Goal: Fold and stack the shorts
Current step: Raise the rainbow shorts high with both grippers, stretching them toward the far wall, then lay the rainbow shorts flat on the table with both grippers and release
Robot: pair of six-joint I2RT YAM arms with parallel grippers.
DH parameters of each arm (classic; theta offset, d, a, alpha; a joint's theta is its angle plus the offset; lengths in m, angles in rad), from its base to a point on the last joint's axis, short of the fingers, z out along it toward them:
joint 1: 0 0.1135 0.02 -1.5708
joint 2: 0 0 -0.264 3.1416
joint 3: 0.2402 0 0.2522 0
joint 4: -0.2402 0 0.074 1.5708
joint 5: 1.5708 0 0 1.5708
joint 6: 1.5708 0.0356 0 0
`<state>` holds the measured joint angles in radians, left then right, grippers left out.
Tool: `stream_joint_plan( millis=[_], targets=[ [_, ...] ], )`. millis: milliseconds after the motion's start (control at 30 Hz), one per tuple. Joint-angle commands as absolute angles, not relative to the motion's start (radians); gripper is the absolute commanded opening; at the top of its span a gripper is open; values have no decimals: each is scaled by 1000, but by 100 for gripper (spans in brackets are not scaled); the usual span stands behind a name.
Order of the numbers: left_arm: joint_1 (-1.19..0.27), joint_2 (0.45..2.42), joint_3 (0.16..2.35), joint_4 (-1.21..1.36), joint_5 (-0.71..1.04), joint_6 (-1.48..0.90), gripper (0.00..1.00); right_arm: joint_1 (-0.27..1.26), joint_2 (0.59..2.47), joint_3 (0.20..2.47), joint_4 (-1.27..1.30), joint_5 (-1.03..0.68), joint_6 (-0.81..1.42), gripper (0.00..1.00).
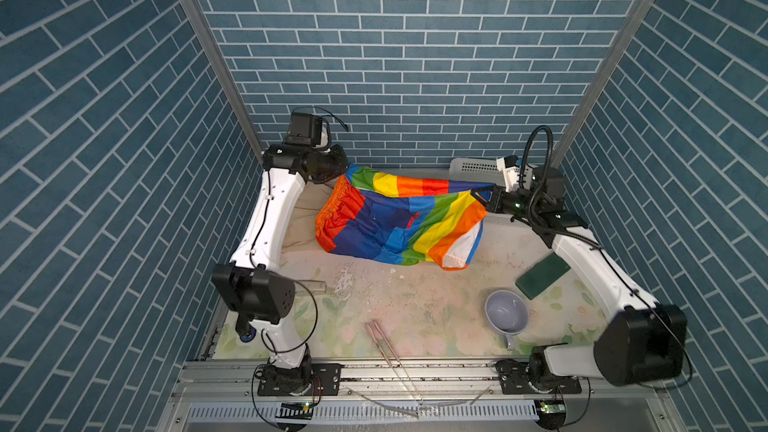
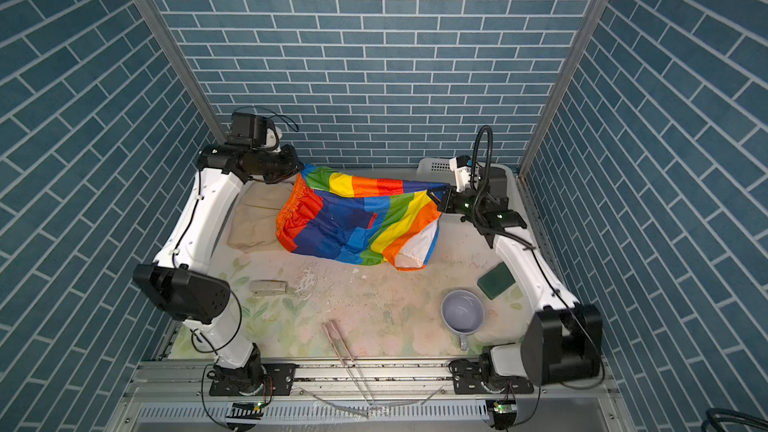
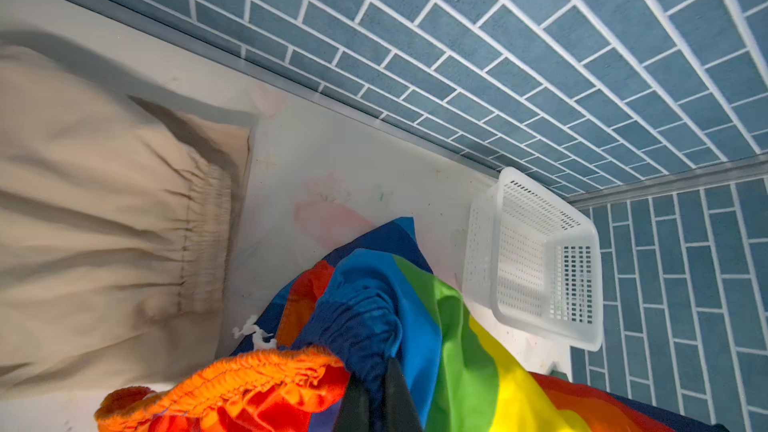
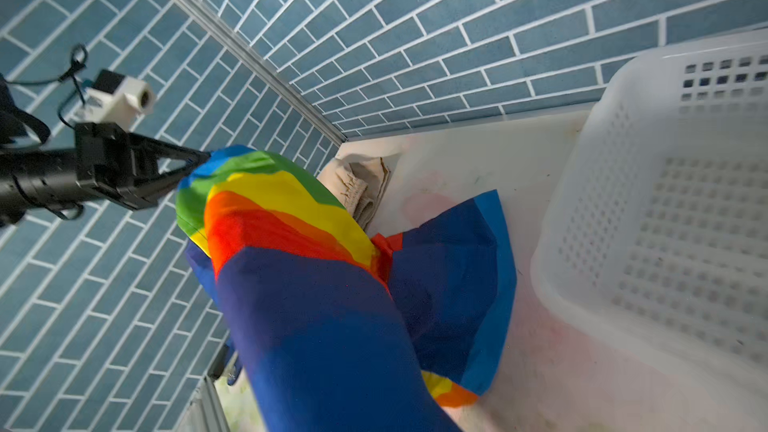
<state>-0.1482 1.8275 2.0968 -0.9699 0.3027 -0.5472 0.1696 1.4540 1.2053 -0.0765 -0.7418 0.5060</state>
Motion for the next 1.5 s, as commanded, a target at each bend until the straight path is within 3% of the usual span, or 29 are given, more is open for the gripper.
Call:
stream_joint_plan(
  millis=[0,167,267,433,633,767,967,1100,1200,1233,1400,1467],
  targets=[
    [-144,1868,2291,-1009,343,-558,0,129,1537,1423,155,-883,721,0],
    [-136,1997,2717,-1050,443,-581,0,78,1630,1610,478,-893,988,0],
    [-79,1977,2741,-966,547,-660,0,53,1631,1646,653,-919,1115,0],
    [22,1796,2405,-867,613,-673,0,37,1509,1489,647,-961,1092,0],
    [57,1521,1701,-605,642,-666,0,51,1264,956,599,-947,998,0],
    [92,1427,1326,-425,673,-721,0,83,1158,693,426,-959,907,0],
    [101,1342,1012,-362,654,-697,0,98,988,485,74,-830,759,0],
    [101,1295,875,-354,634,-687,0,100,952,493,-262,-683,641,0],
    [101,1271,817,-370,617,-679,0,98,974,478,-367,-647,612,0],
    [101,1262,802,-374,616,-677,0,97,977,468,-372,-651,614,2],
    [101,1209,762,-484,517,-626,6,88,875,489,-460,-517,608,34],
    [101,1193,768,-540,460,-597,8,80,839,553,-526,-453,568,42]
  ],
)
